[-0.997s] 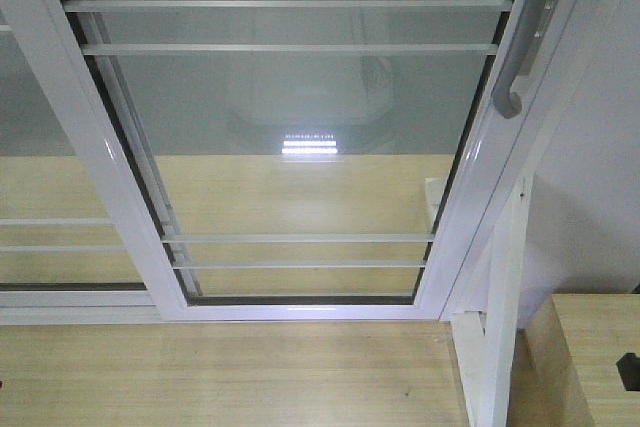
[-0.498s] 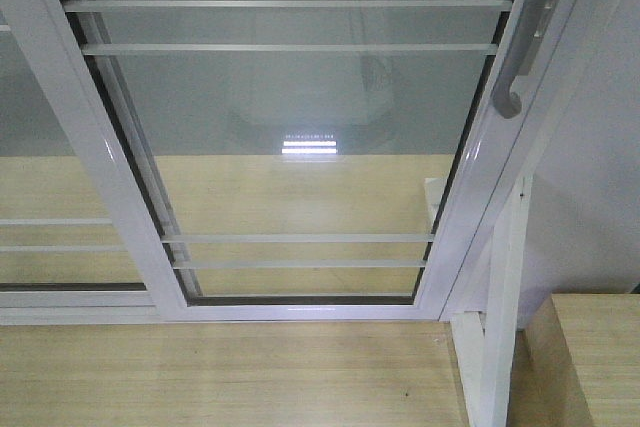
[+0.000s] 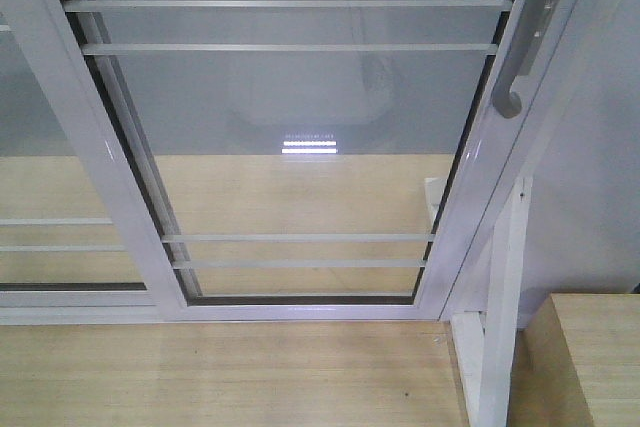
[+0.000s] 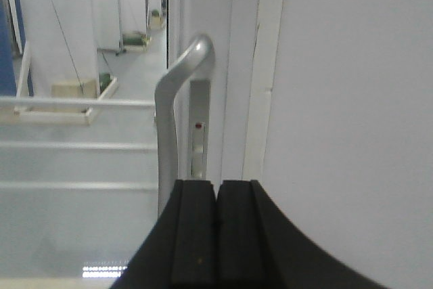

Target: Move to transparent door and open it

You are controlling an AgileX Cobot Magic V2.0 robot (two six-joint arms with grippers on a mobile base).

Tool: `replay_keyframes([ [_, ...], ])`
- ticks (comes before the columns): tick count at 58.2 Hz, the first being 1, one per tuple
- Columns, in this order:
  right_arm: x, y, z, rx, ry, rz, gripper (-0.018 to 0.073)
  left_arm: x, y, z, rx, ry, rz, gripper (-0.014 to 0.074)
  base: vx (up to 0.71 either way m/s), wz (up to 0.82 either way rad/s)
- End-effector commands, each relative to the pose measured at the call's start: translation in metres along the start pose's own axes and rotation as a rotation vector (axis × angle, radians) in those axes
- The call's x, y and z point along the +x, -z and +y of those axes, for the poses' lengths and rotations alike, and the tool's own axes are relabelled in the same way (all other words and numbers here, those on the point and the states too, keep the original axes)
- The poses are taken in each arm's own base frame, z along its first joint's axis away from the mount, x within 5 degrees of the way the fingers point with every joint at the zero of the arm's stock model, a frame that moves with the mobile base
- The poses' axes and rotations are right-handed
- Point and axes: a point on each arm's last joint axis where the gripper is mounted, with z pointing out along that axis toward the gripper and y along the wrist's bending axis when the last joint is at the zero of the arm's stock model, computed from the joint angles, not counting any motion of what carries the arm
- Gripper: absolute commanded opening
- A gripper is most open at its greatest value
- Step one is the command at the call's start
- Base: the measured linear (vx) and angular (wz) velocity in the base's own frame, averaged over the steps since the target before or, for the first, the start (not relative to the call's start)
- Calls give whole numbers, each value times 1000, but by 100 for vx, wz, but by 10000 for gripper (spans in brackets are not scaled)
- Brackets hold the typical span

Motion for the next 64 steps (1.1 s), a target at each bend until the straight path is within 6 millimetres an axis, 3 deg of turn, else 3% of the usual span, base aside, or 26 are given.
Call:
replay_keyframes([
  [1,-11,-14,-1,3,5,-65,9,-10,-14,0,-6,3,-50,4,0,0],
  [15,9,-50,0,-4,16,33,143,11,-42,0,-5,1,70,71,0,0],
  [27,25,-73,1,-7,-6,99,420,14,-51,0,-10,0,59,256,0,0],
  [33,33,-82,1,-6,-33,130,512,14,-51,0,-10,0,56,346,0,0],
  [42,44,-96,3,-22,-13,156,525,14,-51,0,-10,1,56,409,0,0],
  [51,45,-108,21,-121,82,70,510,14,-51,0,-10,10,57,409,0,0],
  [64,48,-126,36,-185,53,-67,493,15,-52,0,-10,10,60,409,0,0],
])
